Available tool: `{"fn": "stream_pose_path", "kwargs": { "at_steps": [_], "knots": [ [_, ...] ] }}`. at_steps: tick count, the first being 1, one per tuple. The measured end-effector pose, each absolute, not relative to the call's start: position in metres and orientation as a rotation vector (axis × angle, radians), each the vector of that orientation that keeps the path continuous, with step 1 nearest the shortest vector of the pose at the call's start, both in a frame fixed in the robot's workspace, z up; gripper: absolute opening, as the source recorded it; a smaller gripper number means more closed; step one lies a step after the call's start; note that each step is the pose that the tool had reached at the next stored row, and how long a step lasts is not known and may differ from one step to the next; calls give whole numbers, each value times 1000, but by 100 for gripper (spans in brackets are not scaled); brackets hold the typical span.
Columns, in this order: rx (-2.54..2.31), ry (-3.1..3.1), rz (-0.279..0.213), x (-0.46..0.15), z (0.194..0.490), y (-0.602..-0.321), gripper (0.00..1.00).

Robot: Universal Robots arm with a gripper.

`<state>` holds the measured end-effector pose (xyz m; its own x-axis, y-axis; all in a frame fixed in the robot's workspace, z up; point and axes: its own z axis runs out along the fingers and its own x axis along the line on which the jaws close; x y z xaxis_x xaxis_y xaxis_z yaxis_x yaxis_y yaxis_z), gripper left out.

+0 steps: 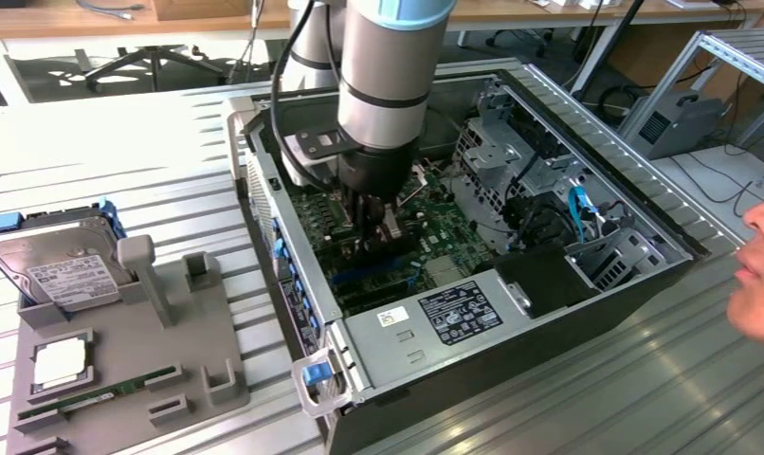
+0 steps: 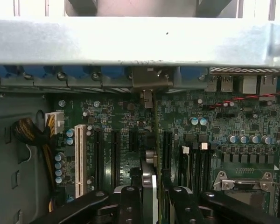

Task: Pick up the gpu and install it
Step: 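Insert the gpu into the slot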

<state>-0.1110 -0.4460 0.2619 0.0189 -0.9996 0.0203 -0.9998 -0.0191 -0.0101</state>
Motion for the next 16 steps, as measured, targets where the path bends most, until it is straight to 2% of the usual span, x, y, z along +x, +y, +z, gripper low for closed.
{"fn": "stream_pose_path", "kwargs": {
  "at_steps": [16],
  "knots": [
    [2228,-2204,34,-110,262,-443,27]
  ]
}}
